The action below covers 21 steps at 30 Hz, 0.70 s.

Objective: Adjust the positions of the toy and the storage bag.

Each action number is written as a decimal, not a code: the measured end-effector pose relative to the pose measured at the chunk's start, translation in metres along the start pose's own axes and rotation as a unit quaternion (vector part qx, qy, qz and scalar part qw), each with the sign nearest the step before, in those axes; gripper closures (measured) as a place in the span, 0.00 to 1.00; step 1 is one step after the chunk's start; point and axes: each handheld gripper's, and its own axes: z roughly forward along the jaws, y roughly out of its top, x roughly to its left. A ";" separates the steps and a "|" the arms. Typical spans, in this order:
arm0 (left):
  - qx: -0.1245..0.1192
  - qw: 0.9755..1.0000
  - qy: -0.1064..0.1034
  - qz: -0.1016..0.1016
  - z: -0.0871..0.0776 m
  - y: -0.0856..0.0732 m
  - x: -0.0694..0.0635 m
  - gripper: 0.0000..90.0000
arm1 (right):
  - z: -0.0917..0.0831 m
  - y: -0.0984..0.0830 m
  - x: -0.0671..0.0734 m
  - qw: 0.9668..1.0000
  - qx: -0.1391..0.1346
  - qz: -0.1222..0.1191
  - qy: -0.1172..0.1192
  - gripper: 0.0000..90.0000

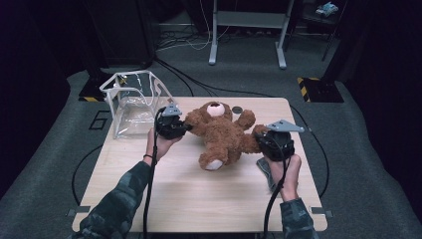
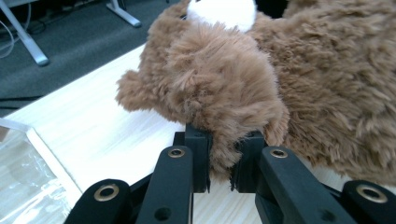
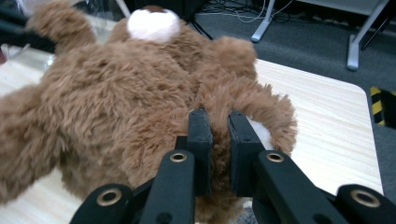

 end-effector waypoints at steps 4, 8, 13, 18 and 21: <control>0.017 1.000 -0.008 -0.015 0.008 -0.010 0.006 0.89 | 0.005 -0.014 0.016 1.000 0.019 -0.016 0.011 0.91; 0.047 0.998 -0.014 -0.024 0.019 -0.028 0.009 0.88 | 0.013 -0.029 0.028 0.999 0.039 -0.018 0.024 0.91; 0.060 0.996 -0.028 -0.055 0.024 -0.047 0.012 0.88 | 0.023 -0.056 0.037 0.996 0.064 -0.002 0.056 0.90; 0.061 0.993 -0.038 -0.090 0.022 -0.060 0.012 0.83 | 0.026 -0.072 0.037 0.993 0.073 0.024 0.088 0.80; 0.058 0.992 -0.025 -0.107 0.017 -0.058 0.011 0.62 | 0.023 -0.076 0.029 0.993 0.062 0.042 0.093 0.60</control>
